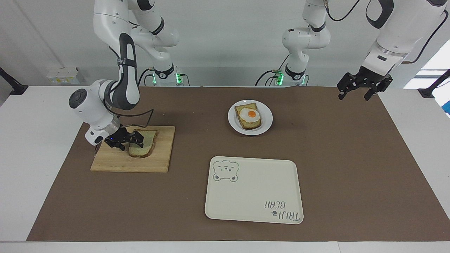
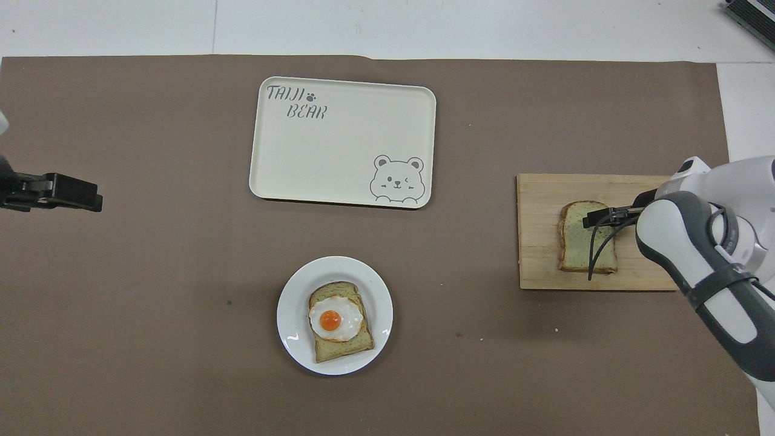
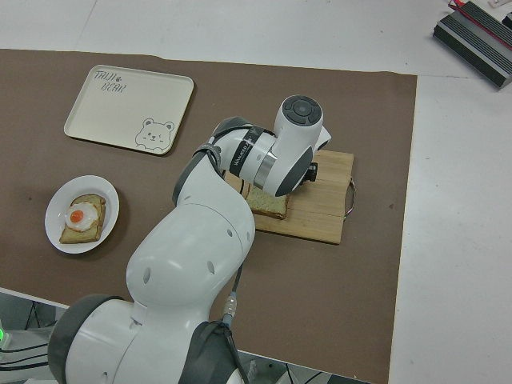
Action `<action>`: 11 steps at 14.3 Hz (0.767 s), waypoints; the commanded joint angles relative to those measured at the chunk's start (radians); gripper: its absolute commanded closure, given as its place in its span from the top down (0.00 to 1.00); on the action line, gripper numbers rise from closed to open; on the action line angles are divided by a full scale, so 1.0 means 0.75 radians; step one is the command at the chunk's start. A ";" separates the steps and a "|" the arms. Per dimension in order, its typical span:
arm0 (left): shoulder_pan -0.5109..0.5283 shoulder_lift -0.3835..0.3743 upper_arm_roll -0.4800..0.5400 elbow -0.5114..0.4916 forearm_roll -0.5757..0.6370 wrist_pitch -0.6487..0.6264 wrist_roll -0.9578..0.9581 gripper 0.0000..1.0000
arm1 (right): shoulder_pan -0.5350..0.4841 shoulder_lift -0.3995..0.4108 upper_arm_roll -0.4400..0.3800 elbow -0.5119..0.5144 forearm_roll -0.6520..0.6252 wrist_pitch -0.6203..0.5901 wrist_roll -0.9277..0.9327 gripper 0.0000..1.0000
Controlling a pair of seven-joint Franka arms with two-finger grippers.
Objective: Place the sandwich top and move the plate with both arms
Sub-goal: 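Reach the right gripper to the bread slice on the cutting board and grasp it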
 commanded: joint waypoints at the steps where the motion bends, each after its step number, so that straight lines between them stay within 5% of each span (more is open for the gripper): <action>1: 0.020 -0.010 -0.010 0.009 0.003 -0.023 -0.007 1.00 | -0.001 -0.006 0.006 -0.015 0.039 0.023 -0.032 0.48; 3: 0.020 -0.010 -0.010 0.009 0.005 -0.023 -0.007 1.00 | 0.003 -0.006 0.006 -0.015 0.039 0.025 -0.023 0.00; 11: 0.020 -0.010 -0.010 0.009 0.003 -0.023 -0.007 1.00 | 0.007 -0.006 0.006 -0.015 0.037 0.023 0.032 0.00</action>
